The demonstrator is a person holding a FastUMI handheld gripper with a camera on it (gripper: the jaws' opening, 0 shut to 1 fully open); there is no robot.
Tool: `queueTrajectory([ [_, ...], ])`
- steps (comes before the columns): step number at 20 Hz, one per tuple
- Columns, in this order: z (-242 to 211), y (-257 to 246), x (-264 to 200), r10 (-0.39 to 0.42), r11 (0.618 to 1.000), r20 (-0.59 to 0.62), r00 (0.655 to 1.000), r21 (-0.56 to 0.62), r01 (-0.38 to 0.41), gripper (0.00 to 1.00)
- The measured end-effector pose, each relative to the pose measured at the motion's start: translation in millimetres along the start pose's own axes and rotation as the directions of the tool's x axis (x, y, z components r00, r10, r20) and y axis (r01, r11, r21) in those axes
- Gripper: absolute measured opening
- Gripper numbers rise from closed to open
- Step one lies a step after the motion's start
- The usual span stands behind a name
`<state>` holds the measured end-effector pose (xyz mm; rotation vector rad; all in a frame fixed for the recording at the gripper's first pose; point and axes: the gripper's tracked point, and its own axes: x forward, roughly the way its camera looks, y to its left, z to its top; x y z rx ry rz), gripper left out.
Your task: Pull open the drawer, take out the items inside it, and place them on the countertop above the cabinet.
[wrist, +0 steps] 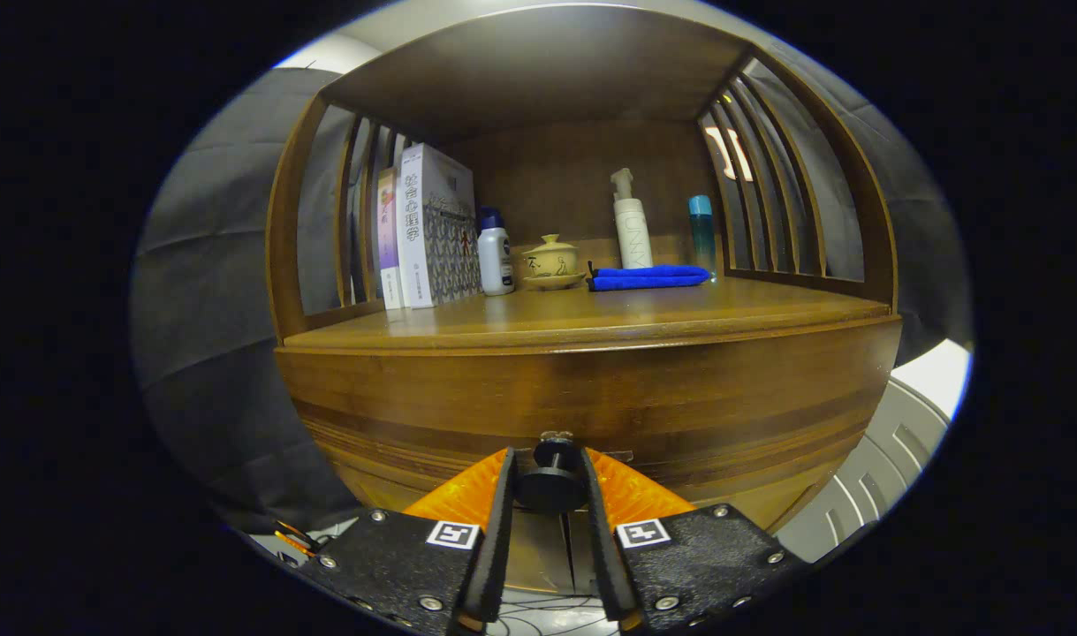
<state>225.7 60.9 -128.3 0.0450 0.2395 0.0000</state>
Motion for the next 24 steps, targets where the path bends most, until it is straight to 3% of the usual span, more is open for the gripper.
queueTrajectory([
  [6,-5,0,-9,-0.013,1.000,-0.016,1.000,0.012,0.013,0.35],
  [24,-28,14,-105,0.048,0.999,-0.018,0.999,-0.011,-0.048,0.35],
])
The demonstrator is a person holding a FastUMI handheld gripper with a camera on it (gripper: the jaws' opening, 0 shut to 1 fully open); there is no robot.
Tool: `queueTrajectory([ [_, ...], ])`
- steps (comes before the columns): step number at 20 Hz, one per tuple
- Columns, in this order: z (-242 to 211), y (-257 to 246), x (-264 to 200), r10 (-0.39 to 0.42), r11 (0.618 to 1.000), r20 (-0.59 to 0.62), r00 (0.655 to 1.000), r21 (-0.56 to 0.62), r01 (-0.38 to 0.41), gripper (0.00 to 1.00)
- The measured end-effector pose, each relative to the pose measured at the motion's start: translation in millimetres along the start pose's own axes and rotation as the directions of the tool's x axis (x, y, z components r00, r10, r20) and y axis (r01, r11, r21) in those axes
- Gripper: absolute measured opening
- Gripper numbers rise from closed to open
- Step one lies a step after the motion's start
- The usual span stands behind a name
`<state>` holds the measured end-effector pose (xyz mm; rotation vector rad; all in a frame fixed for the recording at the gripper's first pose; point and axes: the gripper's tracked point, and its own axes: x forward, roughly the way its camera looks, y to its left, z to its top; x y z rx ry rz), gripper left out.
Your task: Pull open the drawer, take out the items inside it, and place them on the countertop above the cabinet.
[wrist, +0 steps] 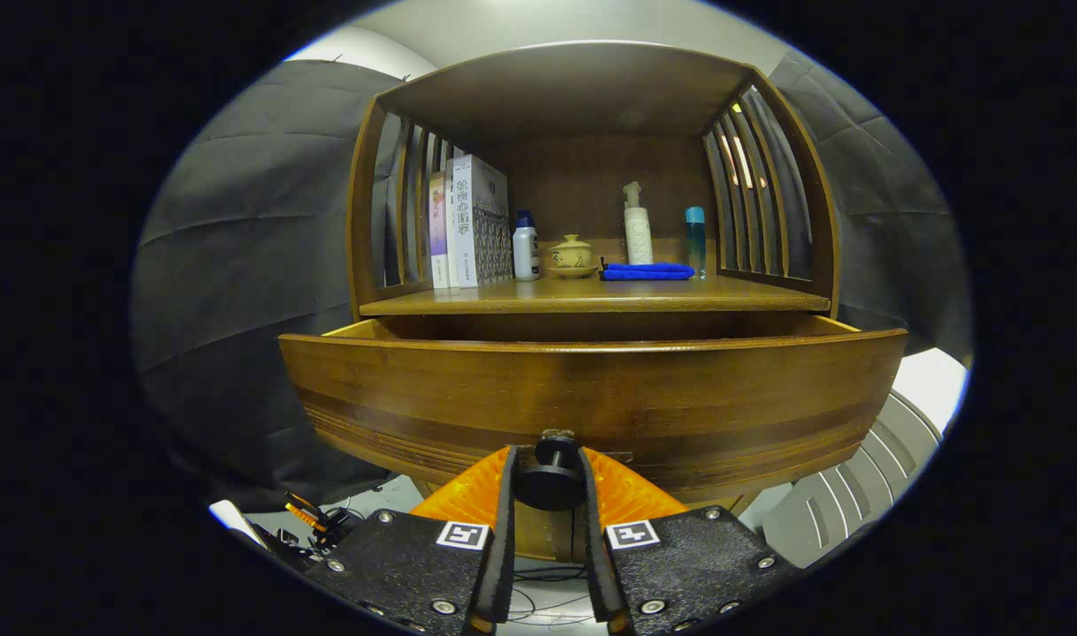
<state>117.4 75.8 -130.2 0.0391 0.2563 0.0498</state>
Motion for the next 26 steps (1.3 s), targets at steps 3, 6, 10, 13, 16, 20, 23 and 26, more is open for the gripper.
queueTrajectory([
  [3,-4,2,-11,-0.007,1.000,0.004,1.000,-0.001,0.007,0.35],
  [6,-14,8,-25,-0.004,0.999,0.010,1.000,-0.034,0.004,0.34],
  [10,-23,12,-46,0.010,0.998,0.018,1.000,-0.065,-0.009,0.34],
  [13,-27,14,-59,0.027,0.997,0.011,1.000,-0.074,-0.026,0.35],
  [16,-34,18,-74,0.040,0.996,0.010,0.999,-0.086,-0.039,0.34],
  [20,-42,31,-94,0.068,0.992,0.004,0.998,-0.106,-0.067,0.34],
  [23,-48,38,-106,0.081,0.989,-0.008,0.997,-0.123,-0.081,0.35],
  [26,-50,43,-112,0.091,0.987,-0.014,0.996,-0.130,-0.092,0.35],
])
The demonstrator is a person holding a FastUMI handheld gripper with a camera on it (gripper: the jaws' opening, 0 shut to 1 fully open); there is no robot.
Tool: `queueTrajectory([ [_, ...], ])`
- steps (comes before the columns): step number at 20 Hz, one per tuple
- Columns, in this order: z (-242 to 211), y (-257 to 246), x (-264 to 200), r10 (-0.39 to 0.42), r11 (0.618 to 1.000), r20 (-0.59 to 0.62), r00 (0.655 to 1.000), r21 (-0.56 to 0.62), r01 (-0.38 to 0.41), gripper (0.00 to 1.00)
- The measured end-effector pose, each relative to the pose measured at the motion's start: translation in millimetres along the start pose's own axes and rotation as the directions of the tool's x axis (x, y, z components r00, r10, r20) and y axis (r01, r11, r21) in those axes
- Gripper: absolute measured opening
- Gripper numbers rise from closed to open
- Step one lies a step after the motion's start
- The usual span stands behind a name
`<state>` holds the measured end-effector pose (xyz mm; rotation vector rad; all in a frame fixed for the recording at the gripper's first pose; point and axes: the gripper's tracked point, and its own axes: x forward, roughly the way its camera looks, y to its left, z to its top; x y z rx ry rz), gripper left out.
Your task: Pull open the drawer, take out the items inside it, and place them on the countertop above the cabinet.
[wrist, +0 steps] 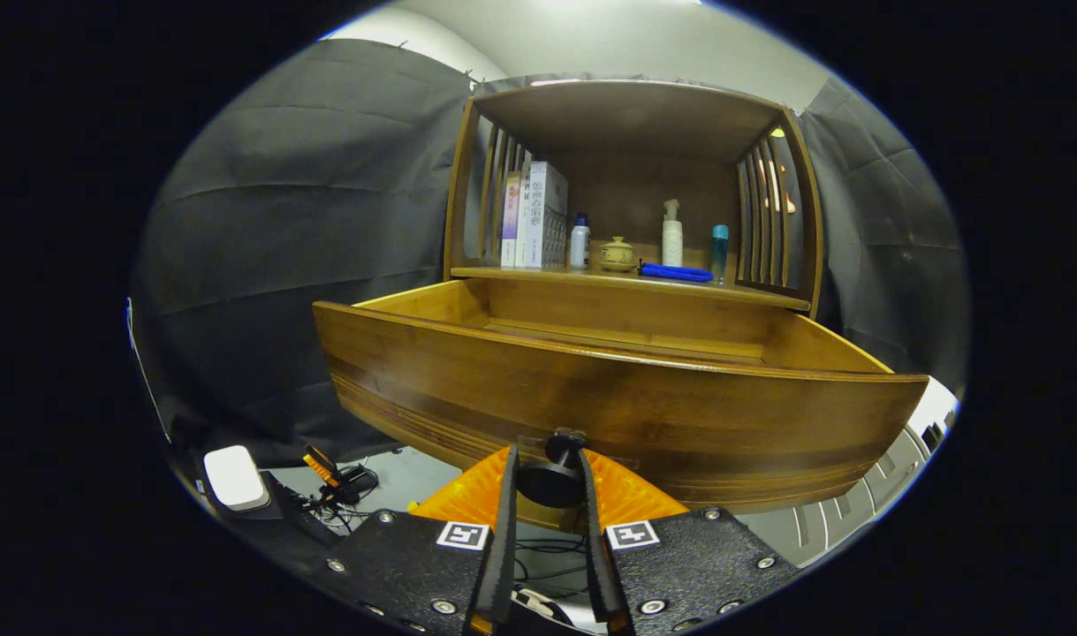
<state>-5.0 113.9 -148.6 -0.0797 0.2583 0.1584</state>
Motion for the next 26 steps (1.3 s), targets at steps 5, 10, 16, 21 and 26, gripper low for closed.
queueTrajectory([
  [5,-2,4,-5,0.019,1.000,0.001,1.000,0.003,-0.019,0.36],
  [10,46,15,-29,0.111,0.988,0.140,0.984,-0.125,-0.094,0.78],
  [16,93,-1,-38,0.116,0.992,0.199,0.973,-0.062,-0.106,0.95],
  [21,129,-26,-15,0.119,0.993,0.114,0.986,-0.032,-0.116,0.95],
  [26,142,-55,28,0.110,0.992,-0.021,0.994,0.064,-0.109,0.95],
])
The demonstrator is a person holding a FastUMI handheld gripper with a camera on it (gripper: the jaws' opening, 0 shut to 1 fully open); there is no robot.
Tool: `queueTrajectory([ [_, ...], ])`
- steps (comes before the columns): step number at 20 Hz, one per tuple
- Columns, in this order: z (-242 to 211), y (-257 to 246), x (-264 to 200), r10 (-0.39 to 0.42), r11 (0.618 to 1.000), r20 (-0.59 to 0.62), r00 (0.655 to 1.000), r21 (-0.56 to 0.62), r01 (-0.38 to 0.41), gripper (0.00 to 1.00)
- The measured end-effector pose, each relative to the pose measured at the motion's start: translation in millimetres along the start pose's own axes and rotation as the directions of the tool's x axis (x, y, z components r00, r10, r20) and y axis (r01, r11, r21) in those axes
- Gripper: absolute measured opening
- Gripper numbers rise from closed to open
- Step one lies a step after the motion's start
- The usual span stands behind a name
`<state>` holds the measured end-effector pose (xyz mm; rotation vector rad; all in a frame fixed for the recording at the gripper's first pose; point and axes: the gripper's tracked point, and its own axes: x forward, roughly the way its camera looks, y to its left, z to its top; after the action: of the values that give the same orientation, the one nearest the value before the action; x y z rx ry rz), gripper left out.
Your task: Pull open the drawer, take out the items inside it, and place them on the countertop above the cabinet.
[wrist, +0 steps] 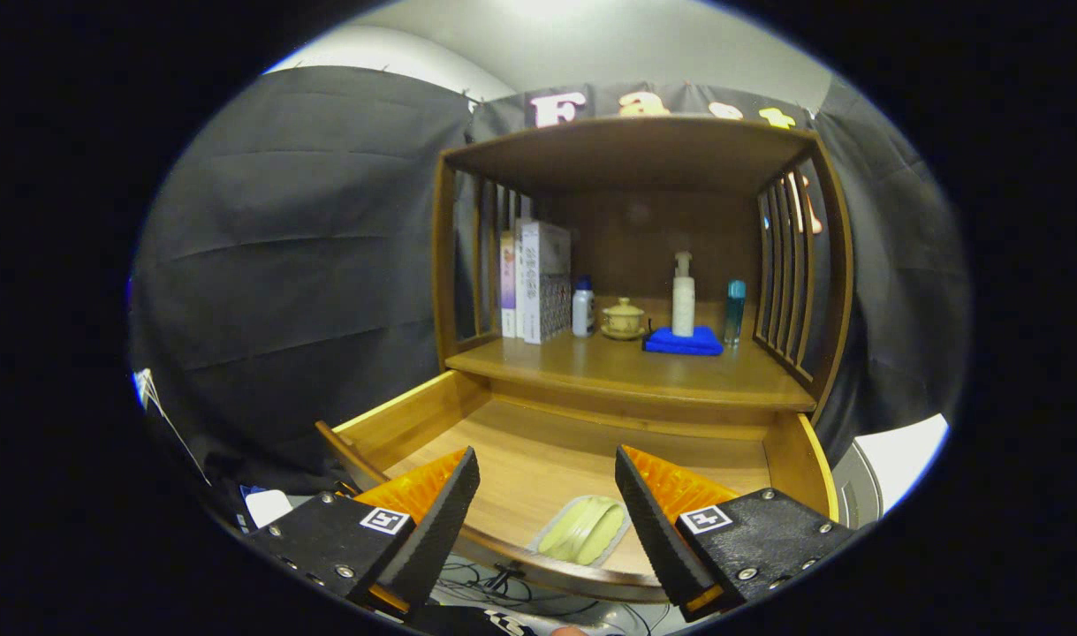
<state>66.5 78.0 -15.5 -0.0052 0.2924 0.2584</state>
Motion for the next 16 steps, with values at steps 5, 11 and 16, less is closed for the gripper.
queueTrajectory([
  [5,-35,-22,45,0.008,0.993,-0.254,0.967,0.115,0.022,0.95],
  [11,-89,-32,62,0.021,0.980,-0.481,0.877,0.183,0.077,0.93],
  [16,-115,-39,70,0.027,0.974,-0.570,0.821,0.200,0.107,0.80],
])
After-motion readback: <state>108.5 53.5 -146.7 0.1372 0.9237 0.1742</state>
